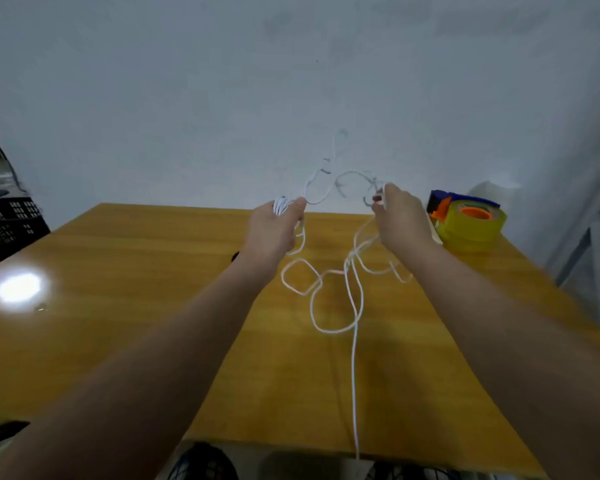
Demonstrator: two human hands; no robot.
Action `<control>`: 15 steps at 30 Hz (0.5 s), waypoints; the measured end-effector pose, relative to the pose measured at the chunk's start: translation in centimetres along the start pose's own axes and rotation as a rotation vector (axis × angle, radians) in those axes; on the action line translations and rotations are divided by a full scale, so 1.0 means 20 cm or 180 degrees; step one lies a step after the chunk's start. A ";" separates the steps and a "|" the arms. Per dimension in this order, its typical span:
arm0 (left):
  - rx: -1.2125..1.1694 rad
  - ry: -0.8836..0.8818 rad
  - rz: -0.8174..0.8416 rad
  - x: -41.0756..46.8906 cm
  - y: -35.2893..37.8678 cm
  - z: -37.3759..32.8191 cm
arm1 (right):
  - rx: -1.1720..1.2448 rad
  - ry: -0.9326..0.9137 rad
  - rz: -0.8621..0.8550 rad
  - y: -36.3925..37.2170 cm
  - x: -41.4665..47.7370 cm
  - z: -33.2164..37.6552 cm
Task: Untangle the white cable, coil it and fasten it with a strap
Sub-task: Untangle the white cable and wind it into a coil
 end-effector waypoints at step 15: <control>0.0185 -0.0048 0.0793 -0.14 0.11 0.17 | 0.0743 -0.0909 0.0881 0.28 -0.34 0.06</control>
Point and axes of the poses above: each hand's wrist, its own x-axis towards the middle knuckle, its own y-axis out of the palm, z = x × y, the point moved 3 cm from there along x, towards the middle knuckle, and after that the axes turned 7 degrees about x, right-handed, at the moved point
